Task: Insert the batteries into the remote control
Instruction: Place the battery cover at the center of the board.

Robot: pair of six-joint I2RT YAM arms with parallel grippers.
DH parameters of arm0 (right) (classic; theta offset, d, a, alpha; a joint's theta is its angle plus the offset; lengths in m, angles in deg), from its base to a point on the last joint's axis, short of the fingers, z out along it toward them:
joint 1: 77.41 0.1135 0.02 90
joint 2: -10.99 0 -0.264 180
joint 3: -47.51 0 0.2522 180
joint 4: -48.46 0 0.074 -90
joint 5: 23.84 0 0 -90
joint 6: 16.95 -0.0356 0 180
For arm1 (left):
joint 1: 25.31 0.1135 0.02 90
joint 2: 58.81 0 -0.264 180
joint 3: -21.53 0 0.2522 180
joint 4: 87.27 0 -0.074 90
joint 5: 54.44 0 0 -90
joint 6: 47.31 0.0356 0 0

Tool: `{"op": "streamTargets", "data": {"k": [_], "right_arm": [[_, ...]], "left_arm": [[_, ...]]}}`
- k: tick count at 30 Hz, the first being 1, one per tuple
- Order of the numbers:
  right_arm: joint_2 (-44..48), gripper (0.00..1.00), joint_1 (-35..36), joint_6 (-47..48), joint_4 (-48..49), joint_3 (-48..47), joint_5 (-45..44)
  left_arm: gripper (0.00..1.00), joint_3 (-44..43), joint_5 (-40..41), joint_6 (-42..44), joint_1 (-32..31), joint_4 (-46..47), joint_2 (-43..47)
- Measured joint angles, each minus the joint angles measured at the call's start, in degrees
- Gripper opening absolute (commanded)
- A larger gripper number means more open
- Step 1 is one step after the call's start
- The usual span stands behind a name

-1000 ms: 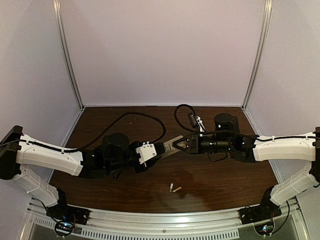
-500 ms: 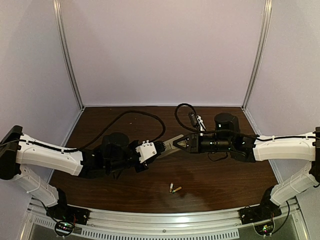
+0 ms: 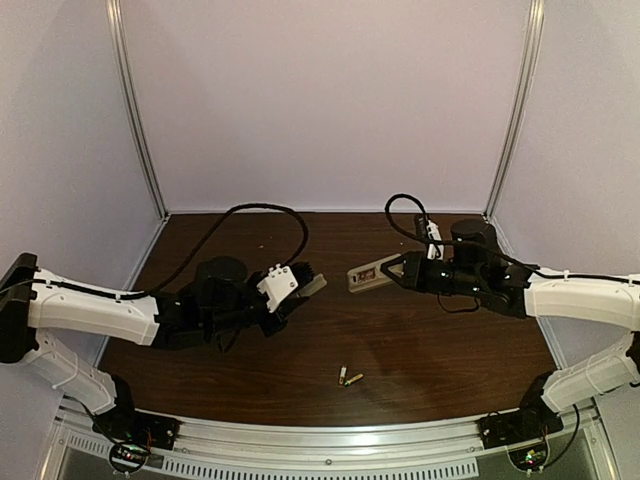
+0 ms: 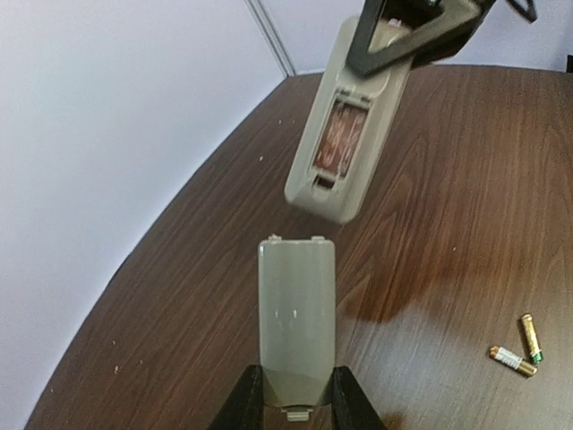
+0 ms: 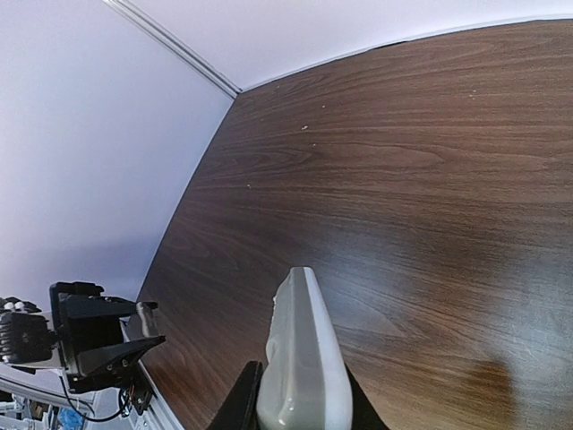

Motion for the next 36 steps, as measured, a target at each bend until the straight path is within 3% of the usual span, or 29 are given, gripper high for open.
{"op": "streamTargets", "data": {"k": [13,21,30,36], "right_arm": [[9.4,0.0,-3.0,3.4,-5.6,2.2,0.5],[12.0,0.0,-3.1,3.4,-6.0,4.2,2.3],[13.8,0.0,-3.1,4.3,-6.0,4.9,5.6],[15.9,0.0,-3.1,5.4,-6.3,5.7,7.8]], "left_arm": [[0.21,-7.3,-3.4,-16.0,5.3,-18.5,-16.8],[0.27,-11.1,-7.5,-21.3,7.5,-25.6,-22.2],[0.57,-14.7,-10.9,-23.7,8.0,-28.1,-24.8],[0.69,-15.4,-12.0,-23.6,8.0,-30.3,-24.3]]}}
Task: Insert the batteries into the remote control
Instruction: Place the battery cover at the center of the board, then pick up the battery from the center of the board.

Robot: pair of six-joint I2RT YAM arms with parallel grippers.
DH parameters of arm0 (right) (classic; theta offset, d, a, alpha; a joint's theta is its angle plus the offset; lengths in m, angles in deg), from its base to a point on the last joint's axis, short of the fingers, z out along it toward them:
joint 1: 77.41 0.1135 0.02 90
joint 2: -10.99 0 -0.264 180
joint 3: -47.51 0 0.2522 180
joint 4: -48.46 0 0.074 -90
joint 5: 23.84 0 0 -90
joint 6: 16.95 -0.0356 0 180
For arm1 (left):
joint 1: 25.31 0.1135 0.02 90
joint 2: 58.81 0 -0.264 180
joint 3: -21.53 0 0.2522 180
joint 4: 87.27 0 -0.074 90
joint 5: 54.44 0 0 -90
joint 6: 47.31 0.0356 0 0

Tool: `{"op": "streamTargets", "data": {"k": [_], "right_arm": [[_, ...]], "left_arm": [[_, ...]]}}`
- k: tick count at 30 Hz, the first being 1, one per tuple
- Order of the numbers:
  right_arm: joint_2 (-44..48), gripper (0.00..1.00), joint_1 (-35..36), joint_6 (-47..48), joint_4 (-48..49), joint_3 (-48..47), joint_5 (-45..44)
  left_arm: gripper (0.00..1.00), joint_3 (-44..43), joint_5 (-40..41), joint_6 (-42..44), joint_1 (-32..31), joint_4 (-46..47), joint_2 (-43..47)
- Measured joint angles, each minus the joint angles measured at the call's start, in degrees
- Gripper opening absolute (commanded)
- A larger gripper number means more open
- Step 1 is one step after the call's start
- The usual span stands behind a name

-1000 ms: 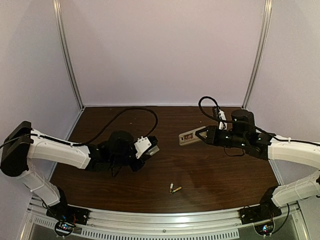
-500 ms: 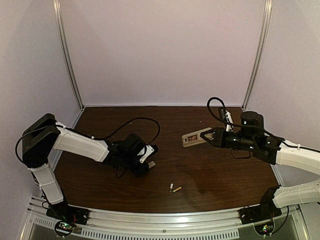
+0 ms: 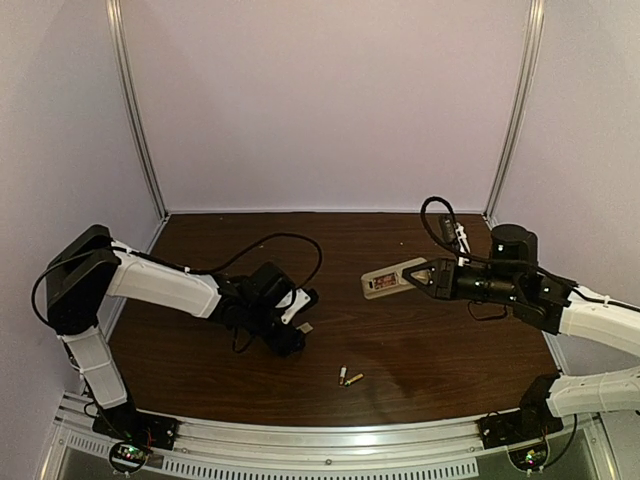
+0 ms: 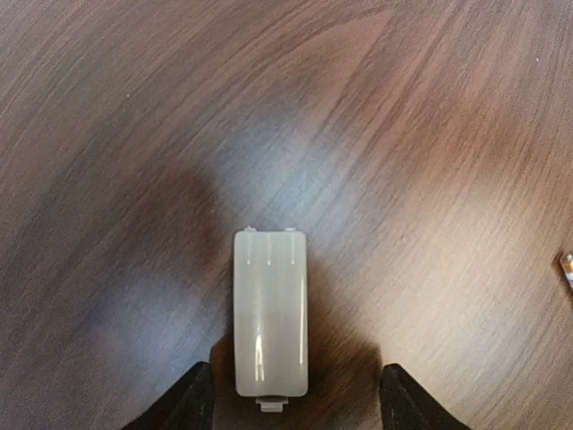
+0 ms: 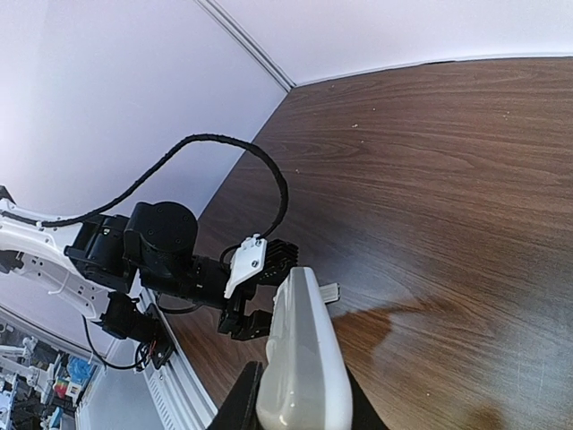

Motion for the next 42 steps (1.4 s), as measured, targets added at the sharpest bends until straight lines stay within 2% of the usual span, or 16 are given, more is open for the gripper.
{"op": "streamTargets", "data": {"k": [5,9,13,15,19,23,32,42], "right_arm": [[2.7,0.0,0.0,1.1,-0.2,0.7,1.2],[3.5,0.0,0.0,1.8,-0.5,0.9,1.8],[4.2,0.0,0.0,1.9,-1.1,1.0,2.1],[4.8,0.0,0.0,2.0,-1.7,1.0,1.9],[6.0,0.0,0.0,2.0,-3.7,1.0,0.4],[6.3,0.0,-0.4,1.3,-5.8,1.3,-2.0],[7.6,0.0,-5.8,-2.4,-3.4,8.9,0.2],[8.1,0.0,-8.7,-2.8,-1.2,9.6,3.9]], "left_arm": [[0.81,0.0,0.3,1.1,0.0,-2.0,4.0],[0.82,0.0,1.1,2.8,0.0,-2.2,8.3],[0.75,0.2,1.9,6.9,-1.7,-2.0,11.4],[0.7,0.4,2.1,9.9,-4.6,-1.3,12.2],[0.57,0.6,-0.8,14.7,-11.7,0.1,12.1],[0.48,0.6,-4.4,17.3,-14.5,1.2,10.7],[0.41,-2.9,-7.2,20.7,-15.5,1.6,4.6],[0.37,-10.7,-7.3,22.4,-18.2,0.8,-3.1]]}}
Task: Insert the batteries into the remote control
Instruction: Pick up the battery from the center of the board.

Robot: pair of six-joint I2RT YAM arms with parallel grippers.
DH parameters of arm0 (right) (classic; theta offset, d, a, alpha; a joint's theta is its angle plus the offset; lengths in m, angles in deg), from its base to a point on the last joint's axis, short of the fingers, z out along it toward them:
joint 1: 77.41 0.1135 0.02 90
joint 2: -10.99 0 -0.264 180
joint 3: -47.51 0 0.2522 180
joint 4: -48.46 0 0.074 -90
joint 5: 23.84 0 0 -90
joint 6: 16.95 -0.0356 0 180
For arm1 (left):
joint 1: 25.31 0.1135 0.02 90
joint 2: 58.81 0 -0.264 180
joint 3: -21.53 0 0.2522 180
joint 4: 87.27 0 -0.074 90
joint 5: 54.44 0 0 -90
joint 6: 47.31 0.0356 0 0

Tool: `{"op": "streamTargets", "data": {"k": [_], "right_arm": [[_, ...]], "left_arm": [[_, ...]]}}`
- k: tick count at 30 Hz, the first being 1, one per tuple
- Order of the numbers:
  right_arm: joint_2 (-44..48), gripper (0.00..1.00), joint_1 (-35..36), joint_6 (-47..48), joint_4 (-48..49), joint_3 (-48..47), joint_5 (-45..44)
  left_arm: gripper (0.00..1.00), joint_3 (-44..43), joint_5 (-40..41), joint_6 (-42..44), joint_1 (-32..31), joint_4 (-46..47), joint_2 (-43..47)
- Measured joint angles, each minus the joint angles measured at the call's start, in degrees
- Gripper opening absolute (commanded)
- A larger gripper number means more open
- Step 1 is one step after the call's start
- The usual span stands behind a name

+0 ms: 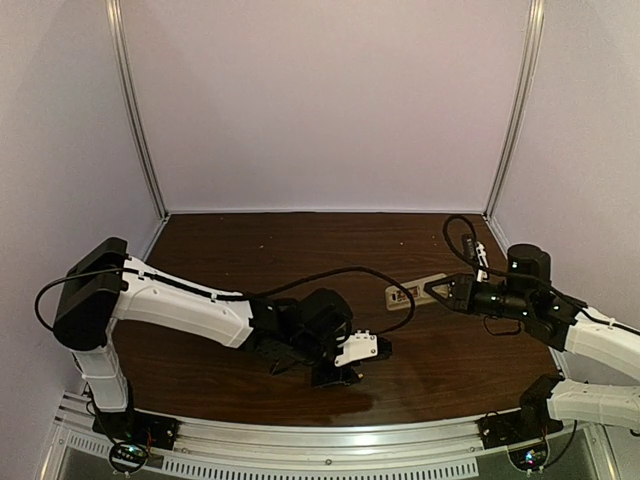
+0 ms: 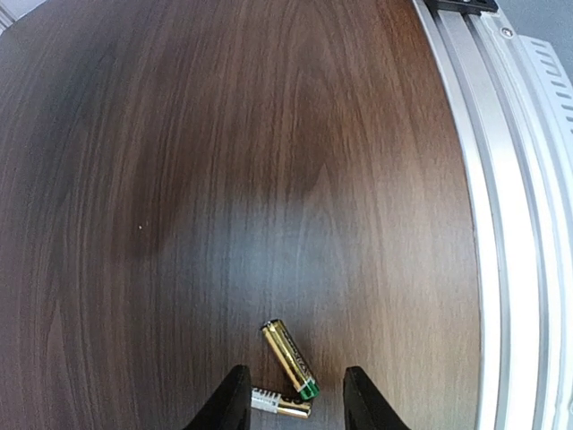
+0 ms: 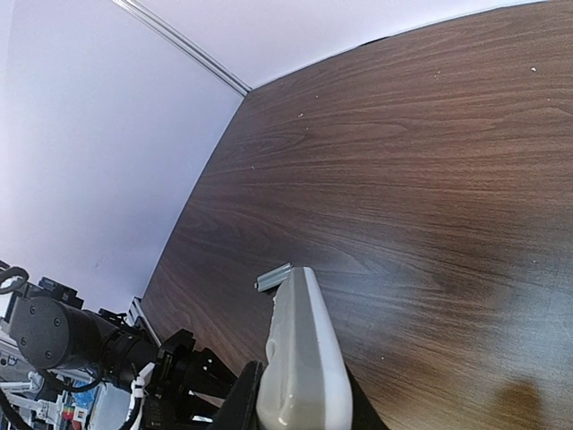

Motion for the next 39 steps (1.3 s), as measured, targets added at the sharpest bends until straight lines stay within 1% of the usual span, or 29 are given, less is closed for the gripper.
{"op": "streamTargets", "data": {"k": [7,14,16,18,19,20,21,30,34,39], "right_arm": [[1.7,0.0,-0.1,0.2,-0.3,0.0,-0.1],[1.8,0.0,-0.2,0.3,-1.5,0.0,-0.2],[1.8,0.05,-0.2,0.3,-1.6,0.0,-0.2],[1.9,0.07,-0.2,0.4,-1.6,0.0,-0.2],[2.1,0.05,-0.2,0.5,-1.7,0.0,-0.2],[2.2,0.02,-0.2,0.5,-1.8,0.0,-0.2],[2.5,0.0,-0.2,0.5,-1.9,0.0,-0.4],[4.5,0.0,-0.2,0.7,-3.9,-0.3,-1.6],[3.9,0.0,-0.2,0.7,-4.4,-0.5,-2.0],[3.9,0.0,-0.2,0.5,-8.3,-2.4,-6.2]], "left_arm": [[0.34,-3.9,0.5,0.4,-0.4,-2.2,-4.3],[0.33,-4.3,1.2,0.4,-0.5,-4.0,-5.9],[0.33,-4.7,1.9,0.4,-0.5,-4.5,-6.2],[0.32,-5.3,2.4,0.4,-0.5,-4.9,-6.8],[0.31,-5.5,2.5,0.4,-0.5,-5.0,-7.1],[0.31,-5.8,2.7,0.3,-0.5,-5.1,-7.4],[0.3,-6.0,2.8,0.3,-0.5,-5.2,-7.7],[0.25,-7.1,3.2,0.3,-0.5,-6.4,-9.3],[0.21,-7.9,3.0,0.4,-0.8,-7.3,-9.6],[0.11,-9.3,2.4,0.6,-1.6,-7.7,-10.2]]}}
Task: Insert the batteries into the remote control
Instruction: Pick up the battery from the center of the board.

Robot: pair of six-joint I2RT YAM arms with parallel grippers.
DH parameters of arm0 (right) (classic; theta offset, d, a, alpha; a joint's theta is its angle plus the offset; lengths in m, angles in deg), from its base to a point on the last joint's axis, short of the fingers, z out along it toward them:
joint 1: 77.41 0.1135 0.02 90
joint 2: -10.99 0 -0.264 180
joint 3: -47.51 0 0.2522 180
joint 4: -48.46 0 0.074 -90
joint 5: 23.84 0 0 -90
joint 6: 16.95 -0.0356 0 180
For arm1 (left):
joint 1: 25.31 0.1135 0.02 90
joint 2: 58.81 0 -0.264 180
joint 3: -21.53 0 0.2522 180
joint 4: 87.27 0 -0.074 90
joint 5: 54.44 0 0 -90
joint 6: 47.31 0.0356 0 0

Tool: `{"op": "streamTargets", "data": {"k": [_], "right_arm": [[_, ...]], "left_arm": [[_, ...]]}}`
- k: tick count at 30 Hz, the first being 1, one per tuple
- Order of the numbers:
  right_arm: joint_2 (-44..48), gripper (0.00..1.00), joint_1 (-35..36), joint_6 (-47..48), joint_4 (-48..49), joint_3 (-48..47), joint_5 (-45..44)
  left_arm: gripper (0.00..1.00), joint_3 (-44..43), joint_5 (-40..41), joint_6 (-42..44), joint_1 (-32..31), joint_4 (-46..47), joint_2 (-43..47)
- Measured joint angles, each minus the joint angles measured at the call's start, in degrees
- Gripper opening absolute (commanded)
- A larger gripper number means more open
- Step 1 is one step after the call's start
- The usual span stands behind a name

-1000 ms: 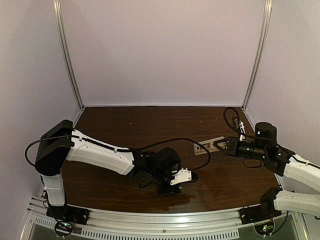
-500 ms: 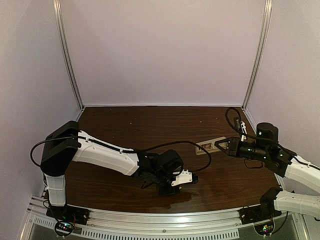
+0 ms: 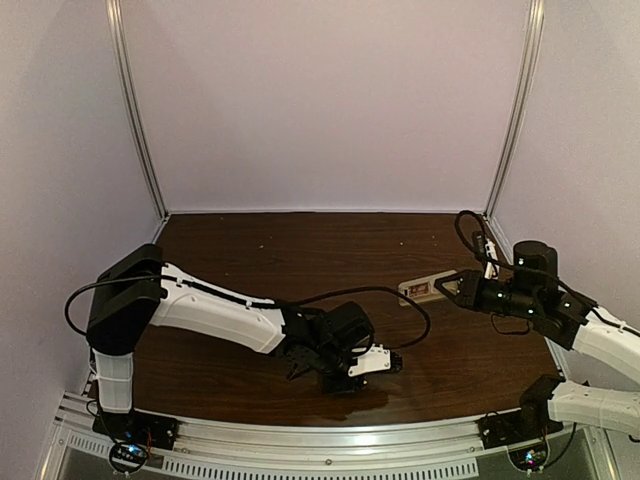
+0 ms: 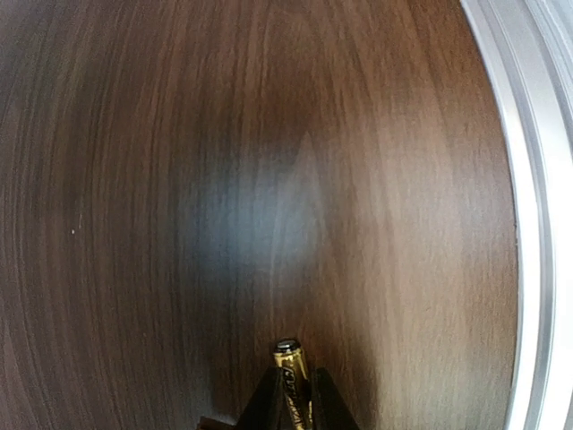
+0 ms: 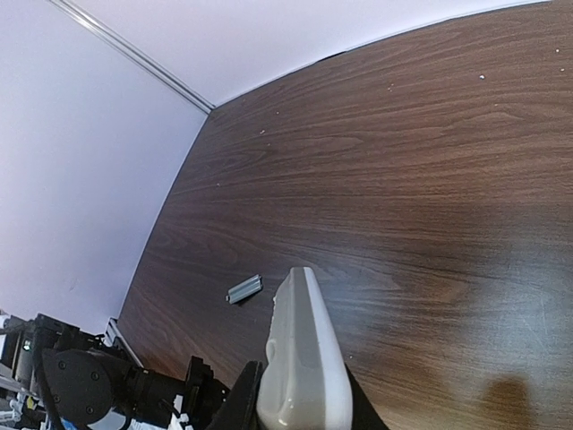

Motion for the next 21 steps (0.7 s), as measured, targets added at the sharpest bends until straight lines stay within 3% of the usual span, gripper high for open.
{"op": "streamTargets", "data": {"k": [9,21], "right_arm": [[-1.3,0.0,0.0,-0.5,-2.0,-1.9,-3.3],[-3.5,0.0,-0.1,1.2,-2.0,-2.8,0.7]], "left_arm": [[0.11,-2.0,-1.7,0.3,-0.3,-0.4,-1.2],[0.27,-2.1,0.2,0.4,-0.3,-3.5,-1.4]]}}
